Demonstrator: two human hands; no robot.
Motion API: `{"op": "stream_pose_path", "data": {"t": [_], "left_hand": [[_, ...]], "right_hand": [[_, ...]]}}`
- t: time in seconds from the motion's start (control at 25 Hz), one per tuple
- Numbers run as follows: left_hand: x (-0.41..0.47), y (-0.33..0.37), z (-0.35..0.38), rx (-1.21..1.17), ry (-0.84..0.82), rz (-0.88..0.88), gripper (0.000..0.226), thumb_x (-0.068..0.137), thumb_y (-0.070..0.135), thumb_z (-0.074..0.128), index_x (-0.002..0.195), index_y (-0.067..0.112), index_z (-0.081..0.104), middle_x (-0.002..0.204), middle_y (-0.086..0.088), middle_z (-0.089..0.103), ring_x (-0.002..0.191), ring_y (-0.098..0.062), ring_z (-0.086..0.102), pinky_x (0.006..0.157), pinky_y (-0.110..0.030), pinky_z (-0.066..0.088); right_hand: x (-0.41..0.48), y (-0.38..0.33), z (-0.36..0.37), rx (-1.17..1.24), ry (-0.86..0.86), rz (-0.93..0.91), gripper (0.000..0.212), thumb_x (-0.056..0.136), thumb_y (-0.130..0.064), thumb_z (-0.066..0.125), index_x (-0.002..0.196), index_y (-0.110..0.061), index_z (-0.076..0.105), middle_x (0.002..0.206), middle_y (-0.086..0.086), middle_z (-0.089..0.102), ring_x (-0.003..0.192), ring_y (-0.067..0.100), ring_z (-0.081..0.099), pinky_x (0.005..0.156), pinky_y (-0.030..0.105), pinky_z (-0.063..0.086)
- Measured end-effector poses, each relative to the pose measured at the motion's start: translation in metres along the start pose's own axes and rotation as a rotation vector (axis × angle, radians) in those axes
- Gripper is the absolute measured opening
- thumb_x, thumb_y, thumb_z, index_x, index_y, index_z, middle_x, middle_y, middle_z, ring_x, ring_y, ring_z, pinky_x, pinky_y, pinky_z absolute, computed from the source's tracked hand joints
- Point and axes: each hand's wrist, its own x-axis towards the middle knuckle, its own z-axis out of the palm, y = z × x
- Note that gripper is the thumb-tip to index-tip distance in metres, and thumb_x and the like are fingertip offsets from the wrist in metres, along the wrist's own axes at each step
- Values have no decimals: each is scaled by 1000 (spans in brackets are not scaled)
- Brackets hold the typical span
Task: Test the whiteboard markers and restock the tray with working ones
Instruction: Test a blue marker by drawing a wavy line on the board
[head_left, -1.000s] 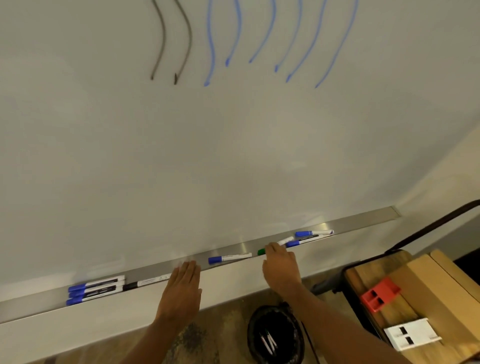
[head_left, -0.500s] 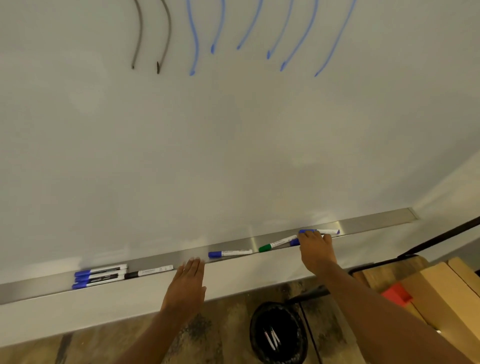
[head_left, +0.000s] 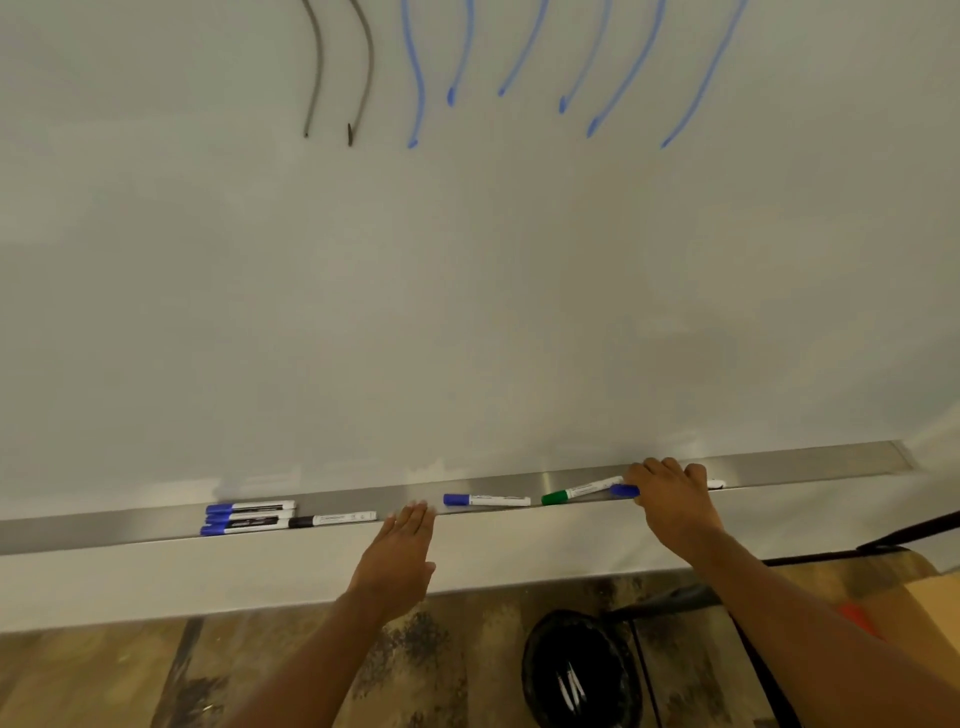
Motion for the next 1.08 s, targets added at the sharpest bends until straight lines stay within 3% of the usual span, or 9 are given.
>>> {"op": "stream_pose_path", "data": {"t": [0.16, 0.28, 0.32, 0.4, 0.52, 0.6, 0.72, 0.84, 1.08], "left_hand": [[-11, 28, -15, -79, 130, 6, 73, 112, 42, 45, 169, 17, 8, 178, -2, 1, 165, -20, -1, 127, -32, -8], [-28, 79, -50, -618, 183, -30, 55, 109, 47, 50, 161, 32, 39, 171, 4, 34, 161, -17, 25, 132, -38, 15], [-34, 96, -66, -849, 165, -48, 47, 107, 51, 51, 153, 42, 49, 164, 11, 46, 155, -12, 37, 129, -36, 28], [-47, 120, -99, -1206, 134, 2, 37, 105, 57, 49, 140, 52, 60, 150, 24, 58, 144, 1, 49, 121, -32, 37], [-65, 134, -138, -1573, 46, 204, 46, 112, 52, 41, 146, 29, 62, 154, 6, 60, 146, -16, 52, 121, -40, 41], [-73, 131, -154, -1826, 25, 285, 48, 114, 43, 42, 146, 13, 60, 155, -12, 57, 146, -31, 52, 121, -46, 43], [-84, 126, -173, -2022, 39, 338, 45, 113, 37, 47, 142, 6, 60, 153, -23, 56, 144, -42, 51, 116, -50, 48], [-93, 118, -191, -2051, 105, 363, 38, 111, 35, 54, 132, 6, 66, 142, -29, 63, 139, -43, 57, 99, -41, 59], [-113, 101, -229, -1947, 294, 243, 28, 105, 34, 59, 110, 16, 79, 128, -24, 74, 126, -37, 69, 110, -41, 54]], "right_hand": [[-14, -13, -21, 303, 124, 33, 23, 98, -24, 60, 109, -36, 44, 91, -12, 63, 79, 10, 60, 89, 35, 44], [-39, -47, -63, 839, 86, -14, 14, 103, -35, 50, 113, -43, 44, 87, -15, 62, 69, 9, 63, 68, 22, 54], [-49, -61, -80, 1039, 67, -30, 13, 103, -39, 49, 114, -46, 47, 90, -14, 65, 69, 11, 65, 63, 21, 55], [-69, -89, -114, 1394, 35, -62, 17, 100, -44, 52, 116, -44, 57, 91, -6, 72, 60, 15, 65, 53, 23, 54], [-92, -118, -165, 1745, -142, -111, 24, 96, -45, 60, 107, -25, 69, 86, 7, 75, 47, 18, 55, 41, 25, 44], [-101, -131, -190, 1846, -226, -151, 33, 96, -45, 60, 97, -14, 72, 73, 12, 72, 43, 17, 53, 41, 24, 43], [-106, -146, -214, 1900, -270, -152, 43, 96, -48, 57, 89, -8, 70, 63, 16, 62, 43, 18, 49, 42, 25, 42], [-106, -162, -229, 1880, -310, -127, 53, 95, -55, 53, 81, -6, 65, 62, 13, 55, 45, 18, 41, 45, 24, 34], [-103, -190, -258, 1795, -246, -120, 39, 91, -53, 51, 67, -26, 65, 57, 4, 55, 41, 11, 39, 42, 19, 33]]}}
